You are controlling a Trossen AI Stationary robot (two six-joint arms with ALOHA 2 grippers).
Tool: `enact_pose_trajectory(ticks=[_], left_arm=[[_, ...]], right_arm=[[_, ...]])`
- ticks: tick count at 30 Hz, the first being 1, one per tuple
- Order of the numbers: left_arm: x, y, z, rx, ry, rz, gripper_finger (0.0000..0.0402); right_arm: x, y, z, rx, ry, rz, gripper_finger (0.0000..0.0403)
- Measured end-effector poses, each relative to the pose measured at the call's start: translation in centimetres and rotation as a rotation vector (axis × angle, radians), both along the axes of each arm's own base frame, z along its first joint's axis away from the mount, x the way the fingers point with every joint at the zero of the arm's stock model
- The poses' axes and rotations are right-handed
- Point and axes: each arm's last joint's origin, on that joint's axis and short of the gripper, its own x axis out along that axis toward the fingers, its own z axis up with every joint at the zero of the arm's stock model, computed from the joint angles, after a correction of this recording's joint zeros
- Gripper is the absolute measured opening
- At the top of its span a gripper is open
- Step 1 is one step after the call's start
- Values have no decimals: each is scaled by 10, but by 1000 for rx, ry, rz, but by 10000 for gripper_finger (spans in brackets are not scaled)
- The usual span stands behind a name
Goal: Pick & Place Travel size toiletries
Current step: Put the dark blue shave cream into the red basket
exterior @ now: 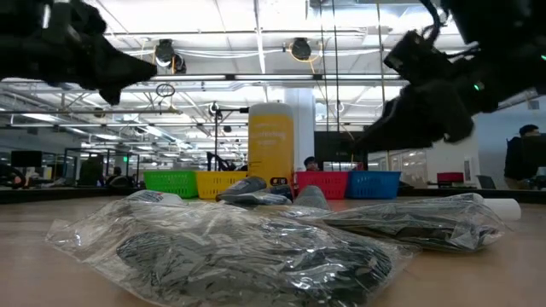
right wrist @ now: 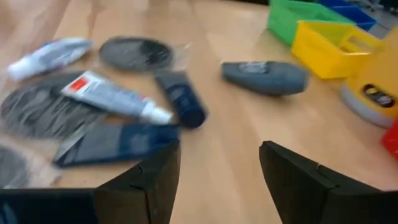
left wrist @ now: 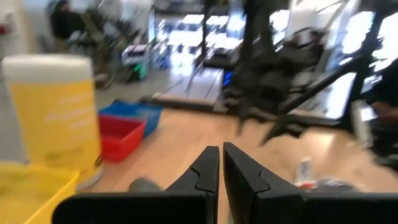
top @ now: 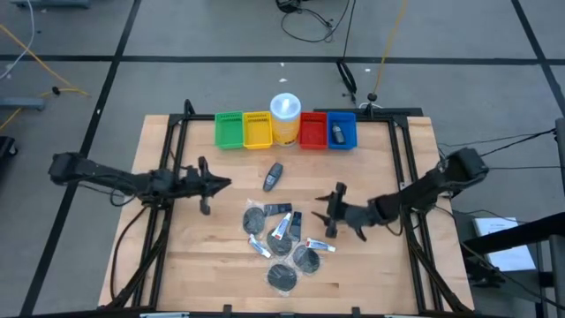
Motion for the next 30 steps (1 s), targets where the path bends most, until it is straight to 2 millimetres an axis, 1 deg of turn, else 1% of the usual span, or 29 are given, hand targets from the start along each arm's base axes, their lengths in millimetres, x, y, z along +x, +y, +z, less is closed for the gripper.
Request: enact_pose_trajectory(ticks=[3, 7, 10, 14, 17, 19, 22, 26, 30], left_arm=[[17, -5, 7, 11, 68, 44, 21], [47, -14, 18, 39, 173, 50, 21], [71, -22, 23, 62, 253, 37, 21], [104, -36, 23, 72, 309, -20, 21], [124, -47, 12, 51, 364, -41, 21], [135, -54, 3, 19, 389, -43, 21], [149, -63, -16, -18, 419, -45, 21], [162, -69, -37, -41, 410, -50, 21], [167, -72, -53, -38, 404, -55, 21]], right_arm=[[2, 8, -12, -14, 2, 24, 208], [5, 10, -20, -10, -6, 30, 208], [5, 11, -21, 7, 1, 66, 208], [8, 13, -19, 110, -23, 147, 208], [11, 10, -18, 158, -12, 242, 220], [14, 6, -18, 172, 3, 278, 238], [25, 0, -12, 170, 4, 346, 273], [39, -7, -7, 66, 91, 428, 315], [54, -15, 1, -55, 162, 520, 331]])
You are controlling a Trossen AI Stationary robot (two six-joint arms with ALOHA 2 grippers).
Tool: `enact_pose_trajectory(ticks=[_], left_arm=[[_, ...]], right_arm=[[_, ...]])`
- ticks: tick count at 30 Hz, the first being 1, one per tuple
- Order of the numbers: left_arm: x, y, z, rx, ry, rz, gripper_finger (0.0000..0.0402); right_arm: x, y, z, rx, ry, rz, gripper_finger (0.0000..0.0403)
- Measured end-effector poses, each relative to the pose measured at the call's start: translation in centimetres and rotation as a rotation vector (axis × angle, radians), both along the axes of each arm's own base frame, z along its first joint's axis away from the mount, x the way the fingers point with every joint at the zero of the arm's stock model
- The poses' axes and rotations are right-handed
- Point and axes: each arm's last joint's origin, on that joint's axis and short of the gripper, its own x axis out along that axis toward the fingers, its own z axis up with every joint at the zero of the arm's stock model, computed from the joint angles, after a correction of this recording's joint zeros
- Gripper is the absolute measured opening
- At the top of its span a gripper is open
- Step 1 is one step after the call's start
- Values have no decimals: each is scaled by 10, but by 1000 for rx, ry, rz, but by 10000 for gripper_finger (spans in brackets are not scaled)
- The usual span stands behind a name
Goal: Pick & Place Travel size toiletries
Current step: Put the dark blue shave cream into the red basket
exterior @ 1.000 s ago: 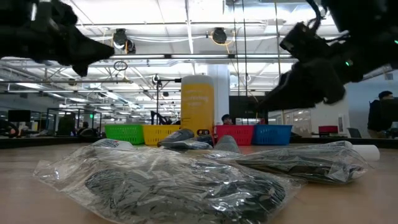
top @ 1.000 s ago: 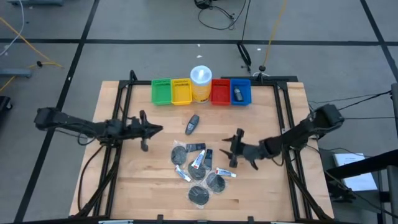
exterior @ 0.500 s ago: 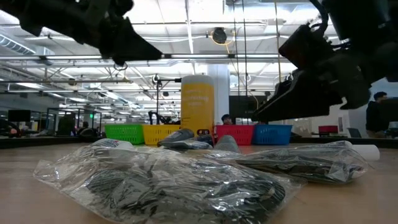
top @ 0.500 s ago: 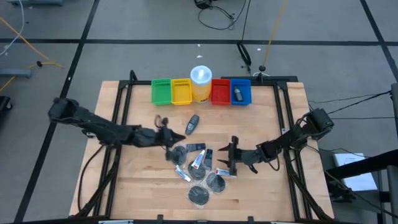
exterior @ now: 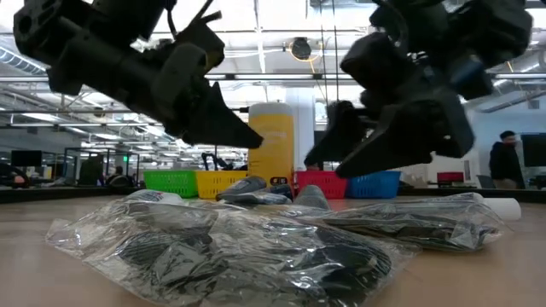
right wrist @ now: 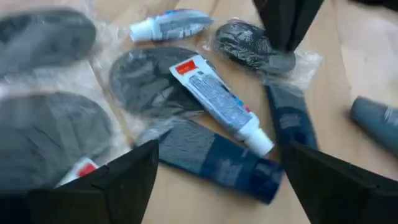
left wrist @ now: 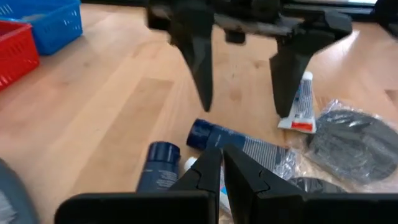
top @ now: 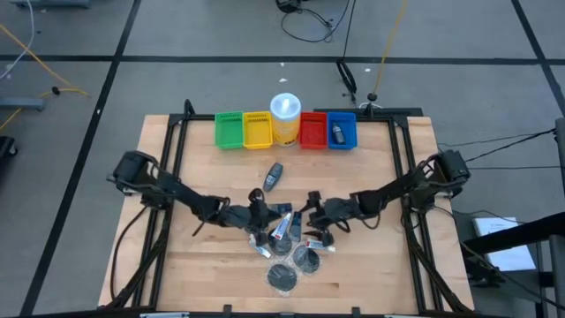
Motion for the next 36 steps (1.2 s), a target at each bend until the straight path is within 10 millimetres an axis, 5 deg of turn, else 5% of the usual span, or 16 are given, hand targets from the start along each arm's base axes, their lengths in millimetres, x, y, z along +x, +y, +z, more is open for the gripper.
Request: enact_pose_trajectory(ticks=[7, 15, 30, 36], left_arm=[[2, 0, 0, -8, -32, 0, 21], [2, 0, 1, -8, -33, 1, 21], [2, 0, 0, -10, -26, 2, 21], [2, 0, 0, -9, -22, 3, 21]], right_arm=[[22, -11, -23, -27, 78, 137, 328], [19, -6, -29, -32, 135, 152, 286], [-4, -8, -10, 37, 330, -129, 122], [-8, -21, -2, 10, 280, -473, 72]])
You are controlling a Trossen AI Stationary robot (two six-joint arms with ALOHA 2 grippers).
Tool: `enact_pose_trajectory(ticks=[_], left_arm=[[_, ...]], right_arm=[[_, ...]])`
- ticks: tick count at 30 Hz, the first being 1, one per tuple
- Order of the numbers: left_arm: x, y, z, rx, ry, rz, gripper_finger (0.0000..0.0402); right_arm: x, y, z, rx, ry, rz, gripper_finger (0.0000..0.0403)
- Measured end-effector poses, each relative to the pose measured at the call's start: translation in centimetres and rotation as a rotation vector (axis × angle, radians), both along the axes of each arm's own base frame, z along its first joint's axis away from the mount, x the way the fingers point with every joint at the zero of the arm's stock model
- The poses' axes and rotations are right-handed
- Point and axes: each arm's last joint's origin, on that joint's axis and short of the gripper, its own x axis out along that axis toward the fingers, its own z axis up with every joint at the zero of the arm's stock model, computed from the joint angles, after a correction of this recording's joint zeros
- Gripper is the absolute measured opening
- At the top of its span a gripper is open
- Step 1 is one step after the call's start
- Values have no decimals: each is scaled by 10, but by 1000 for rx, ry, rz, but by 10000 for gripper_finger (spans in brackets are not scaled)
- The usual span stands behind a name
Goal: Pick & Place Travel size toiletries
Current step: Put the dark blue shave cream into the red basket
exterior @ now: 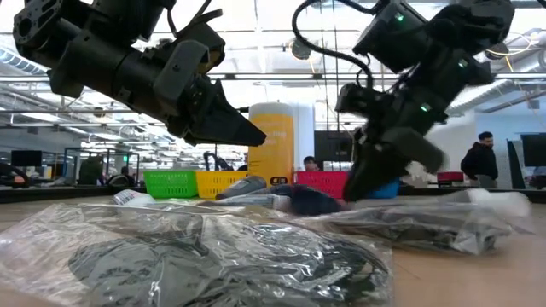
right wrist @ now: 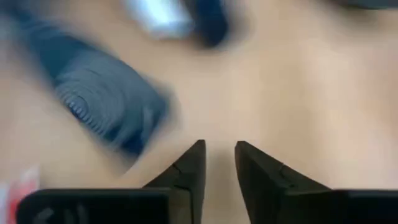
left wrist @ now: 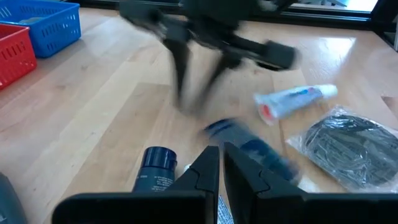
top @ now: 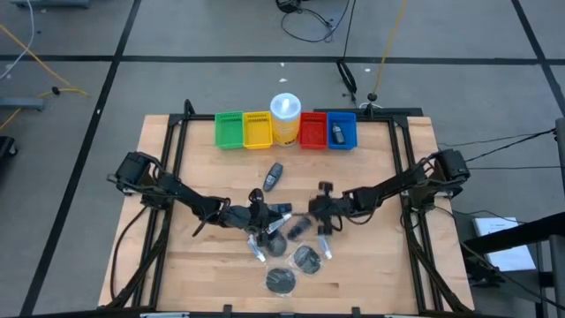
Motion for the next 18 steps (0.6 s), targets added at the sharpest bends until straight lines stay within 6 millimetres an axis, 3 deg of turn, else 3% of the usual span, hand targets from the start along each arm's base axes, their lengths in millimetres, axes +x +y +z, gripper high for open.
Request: enact_pose_trajectory(ticks=[5, 8, 11, 14, 18], left_arm=[[0, 0, -1, 2, 6, 0, 21], [-1, -1, -1, -6, 15, 2, 21], [-1, 0, -2, -13, 22, 6, 21], [-1, 0, -2, -13, 23, 6, 21], [-1, 0, -2, -18, 18, 8, 21]], right_arm=[[-7, -24, 31, -13, -83, -181, 31], [-11, -32, 43, 78, -105, -98, 11], [-13, -26, 41, 213, -130, 25, 10], [-12, -14, 31, 356, -165, 103, 42], [-6, 12, 17, 437, -253, 225, 126]])
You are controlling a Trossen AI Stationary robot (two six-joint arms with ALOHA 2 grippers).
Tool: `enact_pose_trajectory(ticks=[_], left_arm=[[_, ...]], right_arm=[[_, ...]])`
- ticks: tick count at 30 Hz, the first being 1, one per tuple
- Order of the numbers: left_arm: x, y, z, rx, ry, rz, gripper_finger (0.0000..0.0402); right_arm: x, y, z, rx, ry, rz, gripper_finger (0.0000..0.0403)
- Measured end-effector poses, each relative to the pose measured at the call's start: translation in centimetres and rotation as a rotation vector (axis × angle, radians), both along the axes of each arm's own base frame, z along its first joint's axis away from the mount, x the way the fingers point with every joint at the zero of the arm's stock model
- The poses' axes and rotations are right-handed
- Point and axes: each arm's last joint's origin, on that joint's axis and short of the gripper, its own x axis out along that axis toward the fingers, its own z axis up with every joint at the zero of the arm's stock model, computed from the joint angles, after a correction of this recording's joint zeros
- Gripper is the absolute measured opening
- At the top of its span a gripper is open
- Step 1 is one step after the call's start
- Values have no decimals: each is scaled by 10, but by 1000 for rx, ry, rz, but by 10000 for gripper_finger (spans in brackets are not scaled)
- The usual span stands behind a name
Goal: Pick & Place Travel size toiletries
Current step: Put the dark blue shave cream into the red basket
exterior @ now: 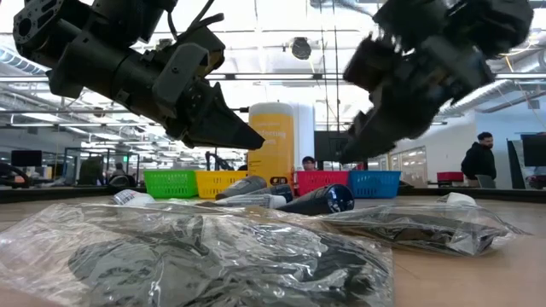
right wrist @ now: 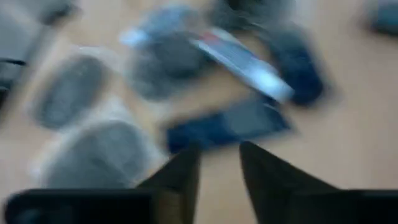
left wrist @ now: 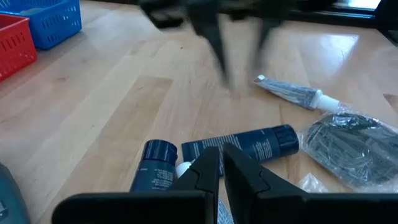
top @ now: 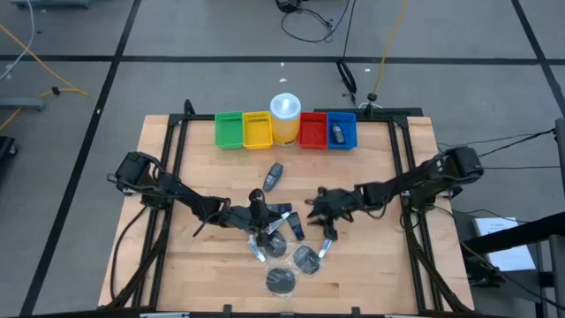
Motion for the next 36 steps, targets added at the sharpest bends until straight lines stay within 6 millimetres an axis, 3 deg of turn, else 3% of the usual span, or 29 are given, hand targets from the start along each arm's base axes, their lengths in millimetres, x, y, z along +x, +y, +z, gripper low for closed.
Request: enact_pose_trajectory(ticks=[7, 11, 16, 20, 27, 36], left_arm=[[0, 0, -1, -18, 8, 8, 21], [-1, 0, -3, -15, 26, 10, 21], [-1, 0, -2, -16, 23, 16, 21], [-1, 0, -2, -22, 22, 20, 21], [-1, 0, -2, -27, 21, 22, 21], [-1, 1, -2, -29, 20, 24, 21]], right_arm=[[15, 41, -15, -23, -285, 161, 296], [23, 56, -17, -123, -302, 66, 347], [28, 71, -15, -327, -172, -185, 352], [29, 79, -14, -353, -79, -307, 340], [28, 78, -18, -275, -13, -384, 325], [33, 71, -47, -291, 54, -420, 319]])
